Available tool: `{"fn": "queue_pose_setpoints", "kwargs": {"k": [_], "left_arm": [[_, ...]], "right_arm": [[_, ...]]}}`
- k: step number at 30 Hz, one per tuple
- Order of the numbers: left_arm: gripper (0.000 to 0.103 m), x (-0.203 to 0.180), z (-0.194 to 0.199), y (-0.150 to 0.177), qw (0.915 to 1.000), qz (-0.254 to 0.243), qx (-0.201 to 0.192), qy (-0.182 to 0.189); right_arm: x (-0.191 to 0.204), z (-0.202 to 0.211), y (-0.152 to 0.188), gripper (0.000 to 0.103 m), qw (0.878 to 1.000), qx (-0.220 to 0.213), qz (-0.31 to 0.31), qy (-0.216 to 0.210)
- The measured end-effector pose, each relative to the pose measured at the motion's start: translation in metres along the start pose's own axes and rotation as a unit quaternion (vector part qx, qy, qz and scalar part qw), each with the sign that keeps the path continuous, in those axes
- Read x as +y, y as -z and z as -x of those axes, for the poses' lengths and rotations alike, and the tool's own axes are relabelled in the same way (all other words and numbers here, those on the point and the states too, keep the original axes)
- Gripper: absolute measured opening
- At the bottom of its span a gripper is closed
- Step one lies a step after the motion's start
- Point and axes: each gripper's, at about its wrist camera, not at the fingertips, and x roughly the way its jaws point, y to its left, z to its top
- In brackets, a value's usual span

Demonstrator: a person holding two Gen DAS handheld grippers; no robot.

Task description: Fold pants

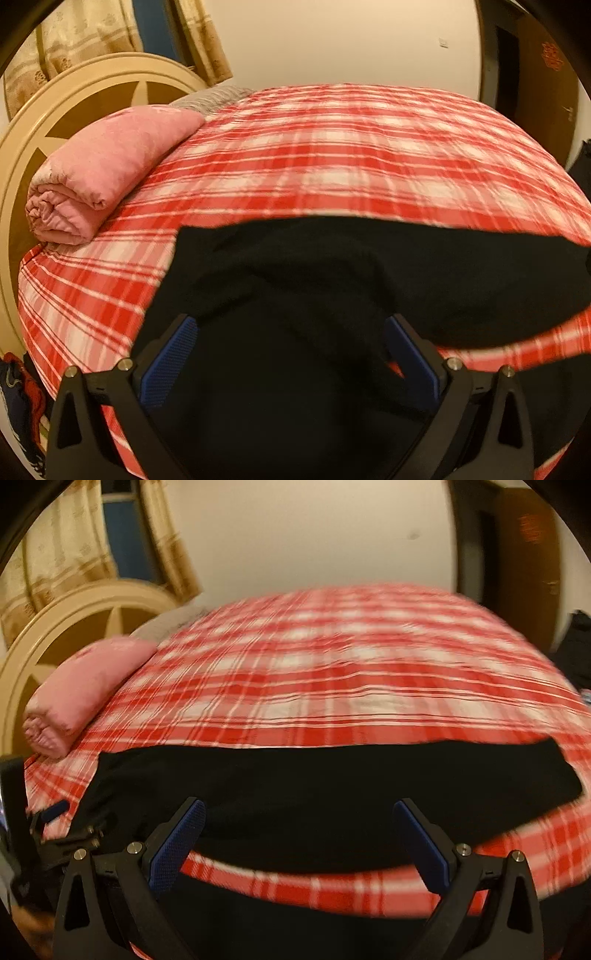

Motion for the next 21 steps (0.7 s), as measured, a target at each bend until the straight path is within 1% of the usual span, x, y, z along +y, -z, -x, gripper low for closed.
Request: {"fn": "queue_pose_setpoints", "kwargs": {"k": [2,4,7,9,10,13,15,18,20,21], "left_arm": [[0.103,0.009,-0.014,-0.013,0.9999,0.007,0.003,-0.011],[0.103,0.017,-0.033,-0.021,0.9995,0.023,0.018,-0.013],[0.103,0.024,-0.061,-0.027,0.9982,0.04,0.043,-0.012],[0.103,0.026,-0.074,-0.028,0.9975,0.043,0.054,-0.015],[0.103,0.026,-0.081,-0.028,0.9972,0.044,0.058,-0.018],[0.103,0.026,-0.095,-0.03,0.9964,0.047,0.069,-0.015],[0.103,0.026,-0.103,-0.031,0.9962,0.049,0.071,-0.014],[0.103,0.029,-0.114,-0.035,0.9956,0.054,0.076,-0.014],[0.103,0.033,-0.12,-0.036,0.9952,0.063,0.074,-0.006],[0.103,0.034,-0.121,-0.036,0.995,0.068,0.074,0.0]], "right_arm": [[0.0,-0.032,-0.017,0.102,0.999,0.033,0.023,-0.01],[0.004,-0.063,-0.026,0.101,0.997,0.06,0.046,-0.014],[0.005,-0.104,-0.033,0.096,0.993,0.093,0.073,-0.011],[0.007,-0.122,-0.037,0.093,0.991,0.1,0.084,-0.013],[0.01,-0.131,-0.038,0.093,0.991,0.098,0.094,-0.02],[0.017,-0.146,-0.041,0.093,0.987,0.108,0.12,-0.021],[0.022,-0.16,-0.041,0.093,0.983,0.118,0.135,-0.026],[0.025,-0.177,-0.038,0.093,0.979,0.13,0.156,-0.023],[0.024,-0.186,-0.036,0.093,0.977,0.137,0.16,-0.024],[0.023,-0.187,-0.036,0.093,0.978,0.13,0.158,-0.032]]}}
